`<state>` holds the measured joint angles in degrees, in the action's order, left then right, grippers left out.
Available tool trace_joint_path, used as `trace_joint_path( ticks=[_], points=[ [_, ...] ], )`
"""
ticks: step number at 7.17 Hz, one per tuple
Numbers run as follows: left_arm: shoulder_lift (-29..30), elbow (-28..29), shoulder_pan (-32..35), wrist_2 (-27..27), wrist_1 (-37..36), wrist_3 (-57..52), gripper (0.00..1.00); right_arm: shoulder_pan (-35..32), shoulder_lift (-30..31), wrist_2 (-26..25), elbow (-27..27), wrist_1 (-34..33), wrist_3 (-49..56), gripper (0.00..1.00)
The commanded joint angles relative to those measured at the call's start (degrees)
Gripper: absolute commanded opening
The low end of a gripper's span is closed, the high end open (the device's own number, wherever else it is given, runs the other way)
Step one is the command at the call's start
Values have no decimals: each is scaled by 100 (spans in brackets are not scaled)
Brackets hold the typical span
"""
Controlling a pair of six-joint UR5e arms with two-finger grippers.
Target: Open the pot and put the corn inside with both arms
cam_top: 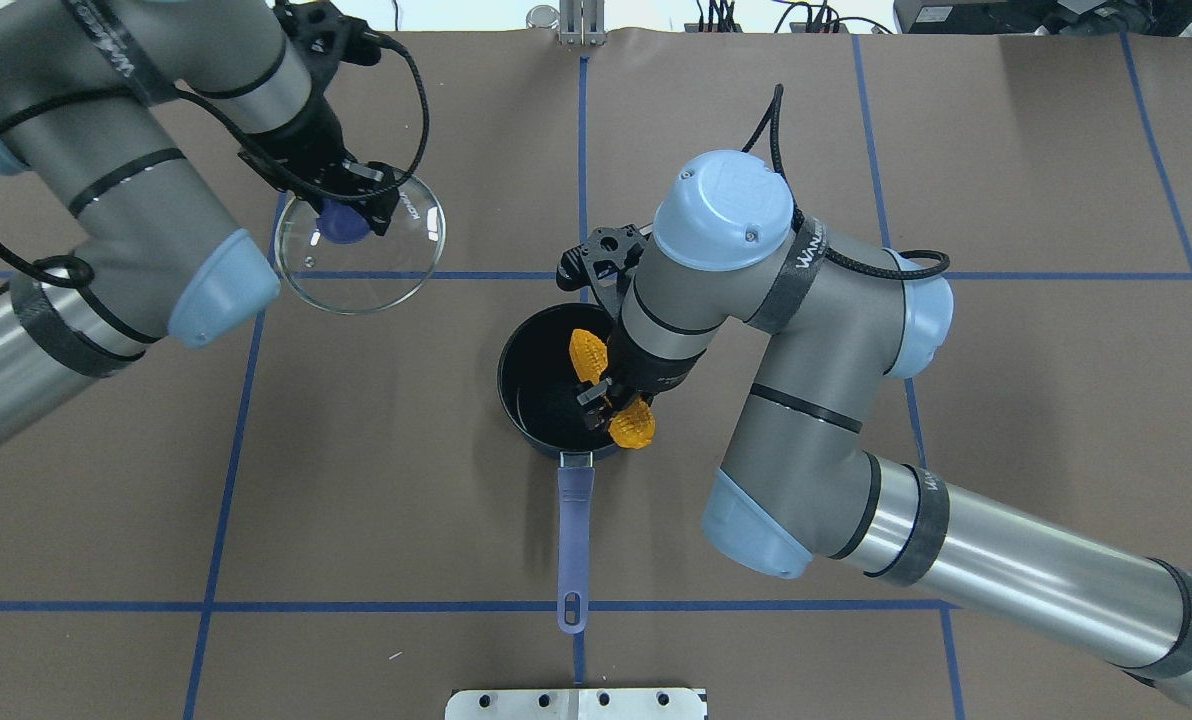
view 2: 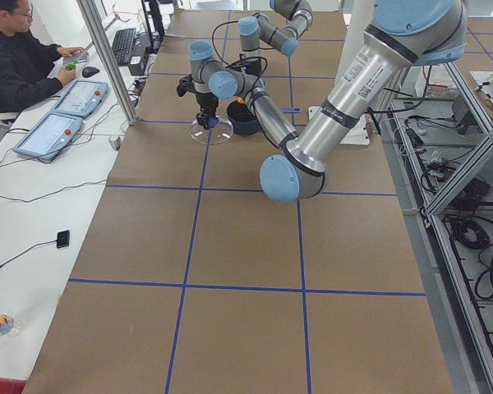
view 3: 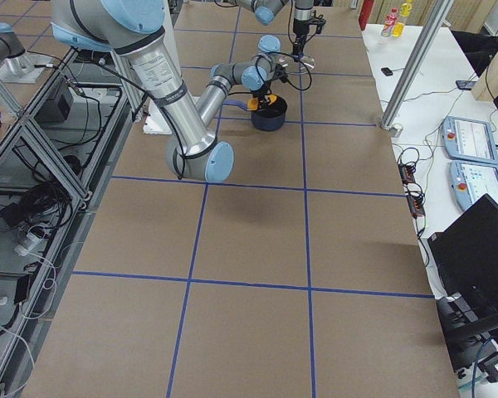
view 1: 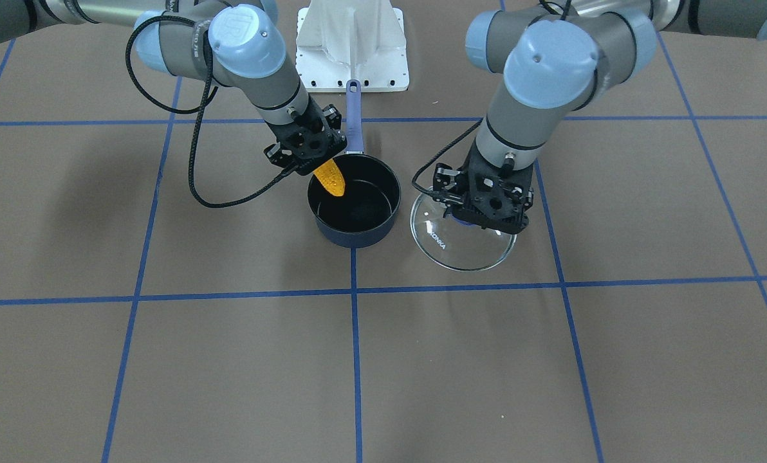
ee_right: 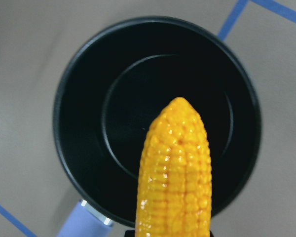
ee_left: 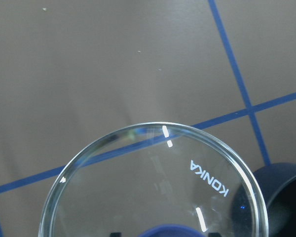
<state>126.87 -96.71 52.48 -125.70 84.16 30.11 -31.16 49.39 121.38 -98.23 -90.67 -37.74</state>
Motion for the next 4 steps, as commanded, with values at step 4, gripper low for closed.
trace_joint_path(
  ticks=[4],
  points=[
    [-935,-6,780,-147,56,-1769,46,-30,-149,-281,120,67,-6,31]
  ],
)
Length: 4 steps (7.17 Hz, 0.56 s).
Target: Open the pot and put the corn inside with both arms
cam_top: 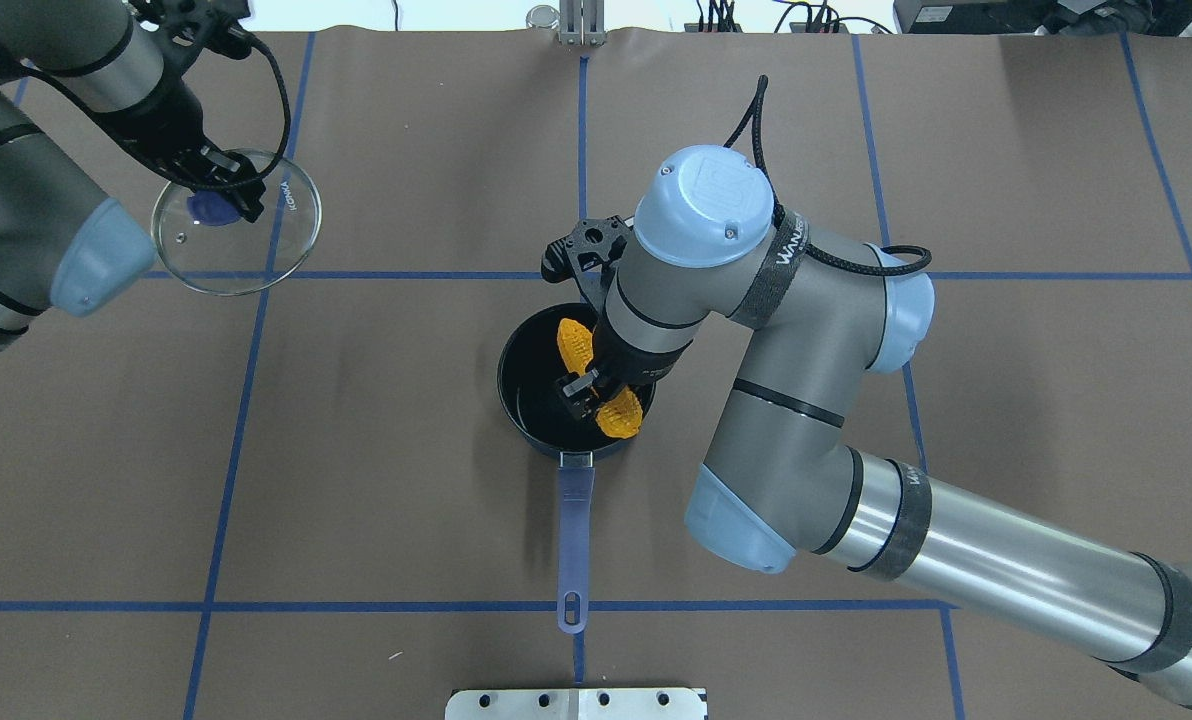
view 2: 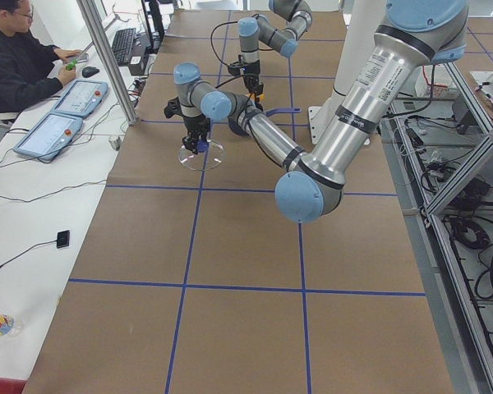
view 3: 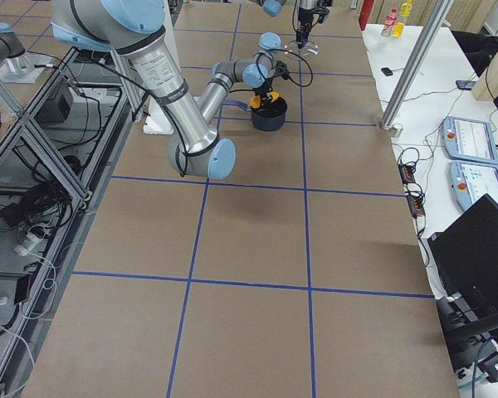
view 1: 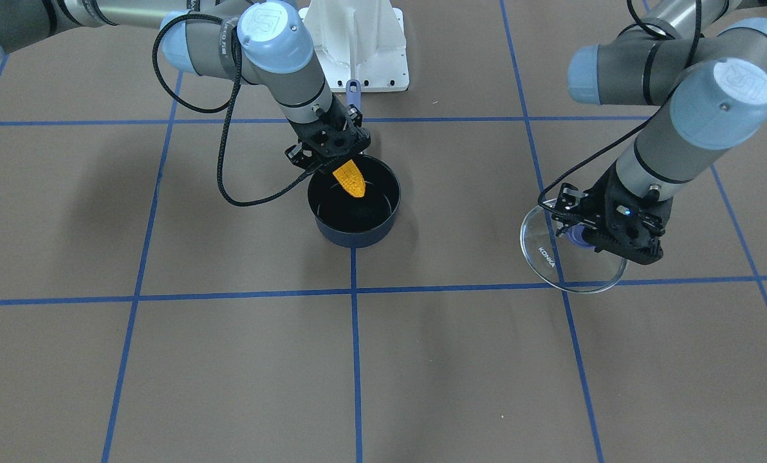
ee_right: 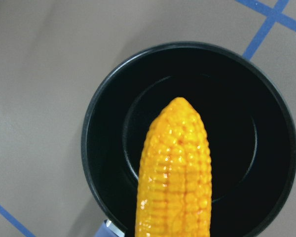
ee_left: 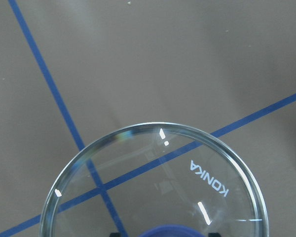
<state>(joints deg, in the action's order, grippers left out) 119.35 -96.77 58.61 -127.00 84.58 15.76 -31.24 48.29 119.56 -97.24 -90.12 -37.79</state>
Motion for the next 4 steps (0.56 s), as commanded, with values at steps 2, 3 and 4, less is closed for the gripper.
trace_joint_path(
  ticks=[2,3,4],
  points=[
    [-333,0,308,-158,15,-583,46,-66,-100,-309,30,38,9,31],
    [-333,9,318,-159,15,-583,46,-58,-100,-406,169,308,-9,31],
    [-342,9,344,-159,6,-583,46,-40,-109,-407,301,563,-313,52]
  ],
)
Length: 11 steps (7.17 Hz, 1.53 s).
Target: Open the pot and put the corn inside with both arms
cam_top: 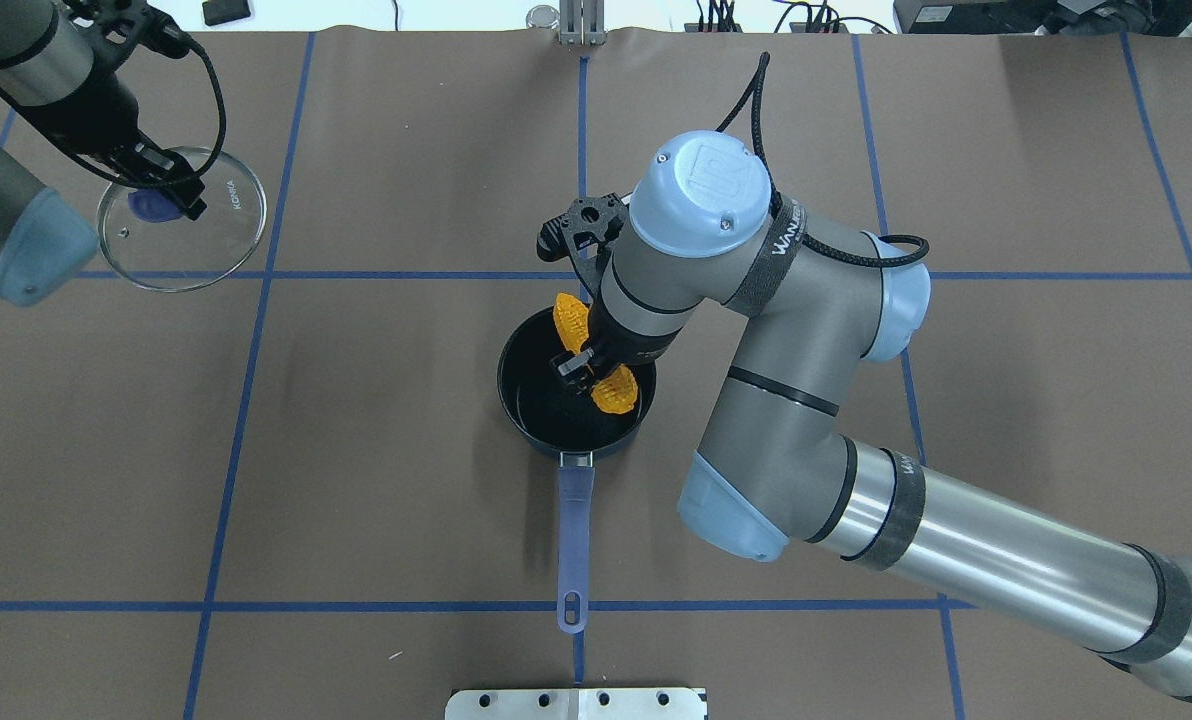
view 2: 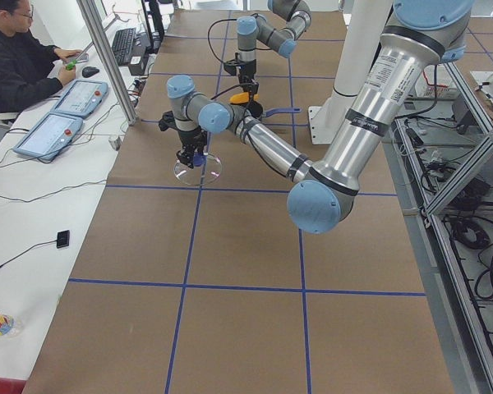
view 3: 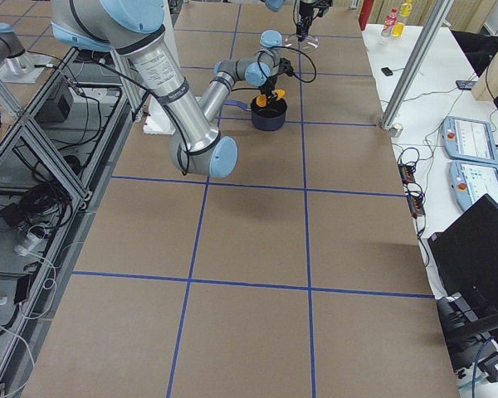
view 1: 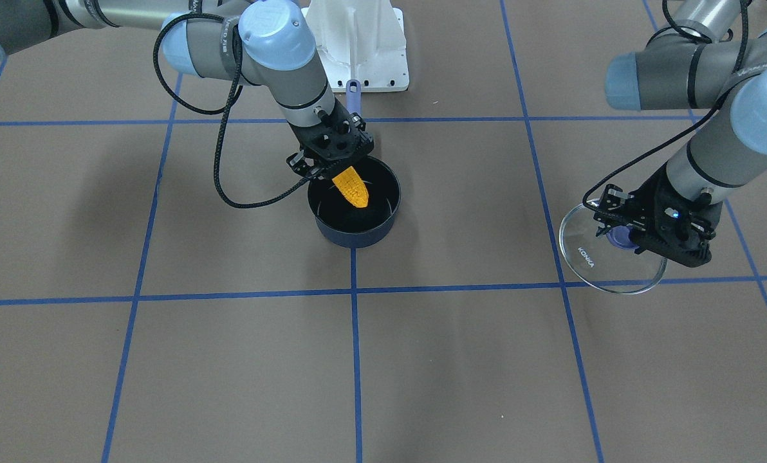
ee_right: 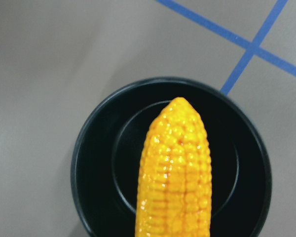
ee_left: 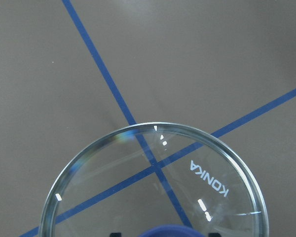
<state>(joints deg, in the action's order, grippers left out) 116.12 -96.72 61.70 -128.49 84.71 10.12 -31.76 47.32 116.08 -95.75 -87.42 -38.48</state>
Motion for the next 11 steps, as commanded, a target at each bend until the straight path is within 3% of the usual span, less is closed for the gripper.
trace_joint_path(
  ticks=[1,4,6,8,10,11],
  points=[
    [-62,4,35,-18,-7,-19,46,55,-12,-59,136,400,-535,99],
    [-693,4,325,-18,159,-738,46,47,-65,-32,48,436,-546,100],
    [-1535,30,404,-18,937,-941,46,-31,-91,-32,30,436,-538,100],
    [-1925,66,396,-105,1215,-942,47,-181,-83,-6,-48,436,-485,100],
    [-2075,153,378,-955,1232,-924,48,-260,-47,-6,-84,436,-467,100],
    [-2102,162,361,-976,1224,-881,49,-304,-47,-6,-84,436,-459,100]
  ],
)
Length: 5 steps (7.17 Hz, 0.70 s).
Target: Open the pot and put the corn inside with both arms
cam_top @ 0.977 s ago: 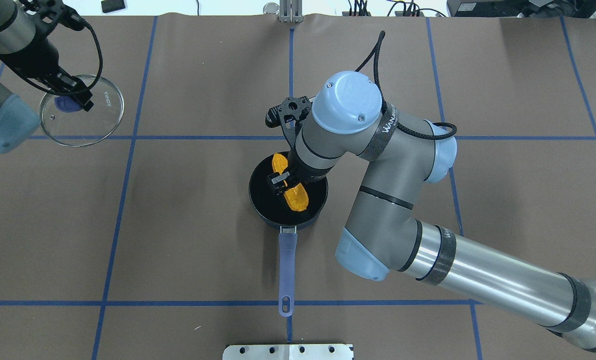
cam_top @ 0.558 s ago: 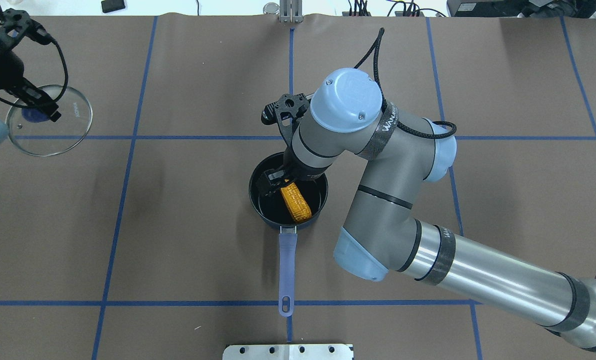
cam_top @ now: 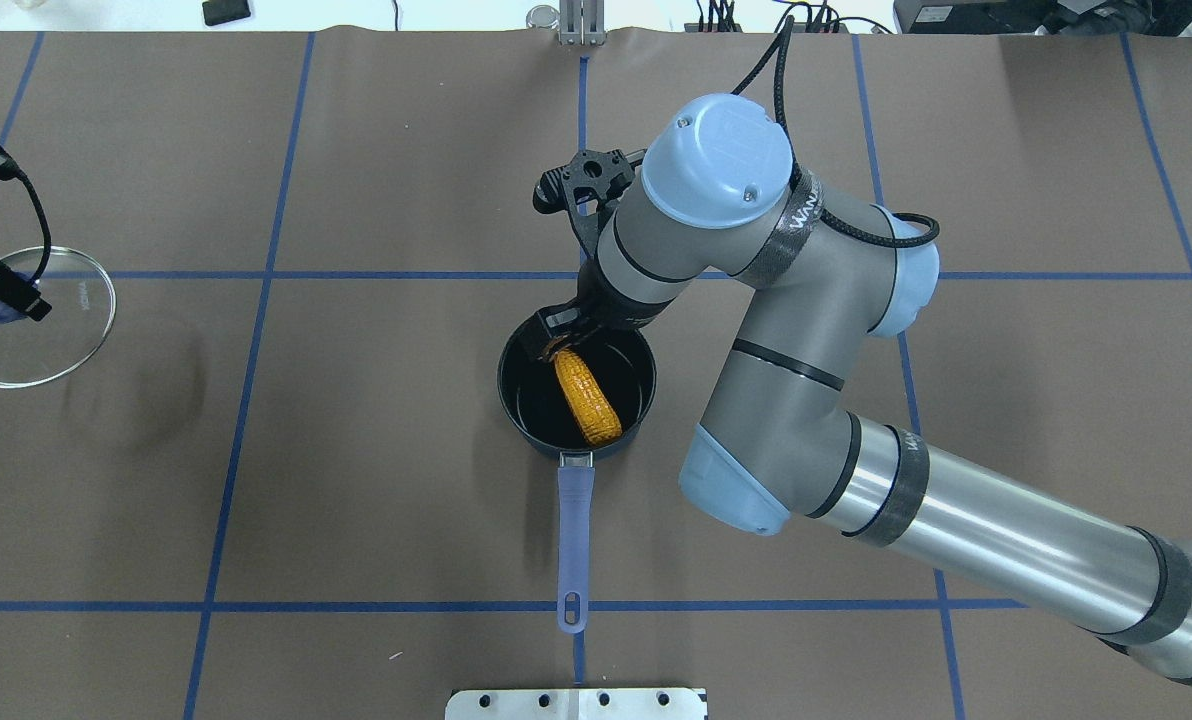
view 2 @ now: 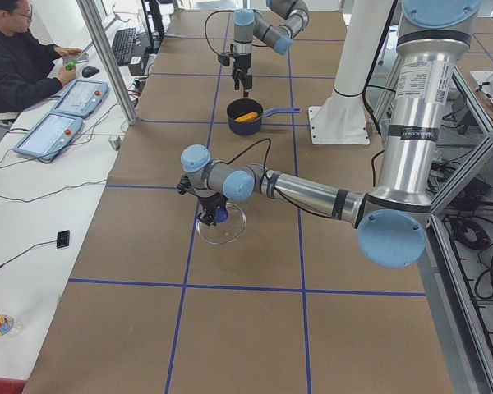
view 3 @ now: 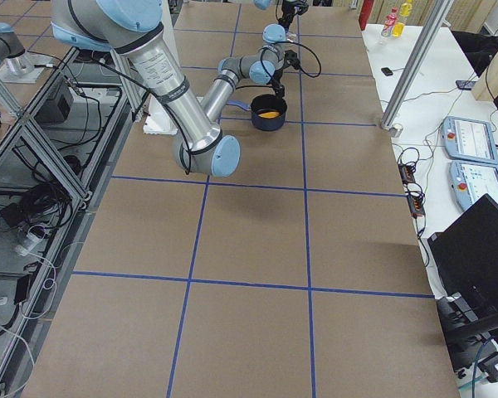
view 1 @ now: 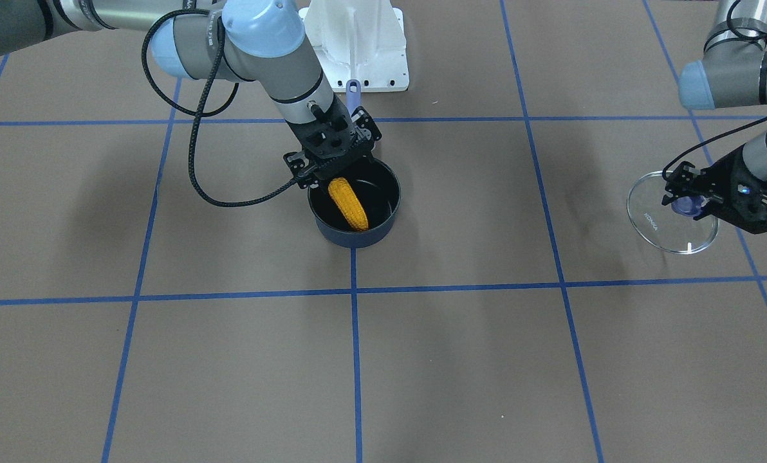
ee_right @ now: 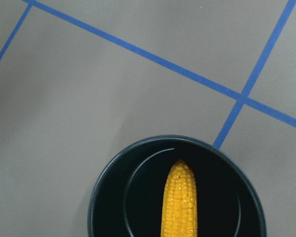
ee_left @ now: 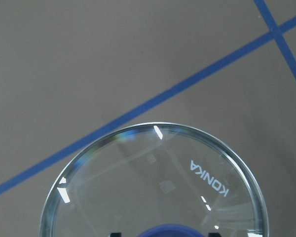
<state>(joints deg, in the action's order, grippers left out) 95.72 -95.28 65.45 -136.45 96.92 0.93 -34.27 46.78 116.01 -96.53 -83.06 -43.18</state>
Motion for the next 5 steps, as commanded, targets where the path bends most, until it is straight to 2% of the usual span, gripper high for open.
trace_joint_path(
  ticks=[1,3,5],
  points=[
    [-89,19,-15,-154,-7,56,49,-80,15,1,-6,0,29,100],
    [-107,1,-24,-118,132,625,49,-97,41,9,-6,0,38,100],
    [-142,159,-33,-101,387,706,49,-141,120,1,2,-9,204,100]
  ],
)
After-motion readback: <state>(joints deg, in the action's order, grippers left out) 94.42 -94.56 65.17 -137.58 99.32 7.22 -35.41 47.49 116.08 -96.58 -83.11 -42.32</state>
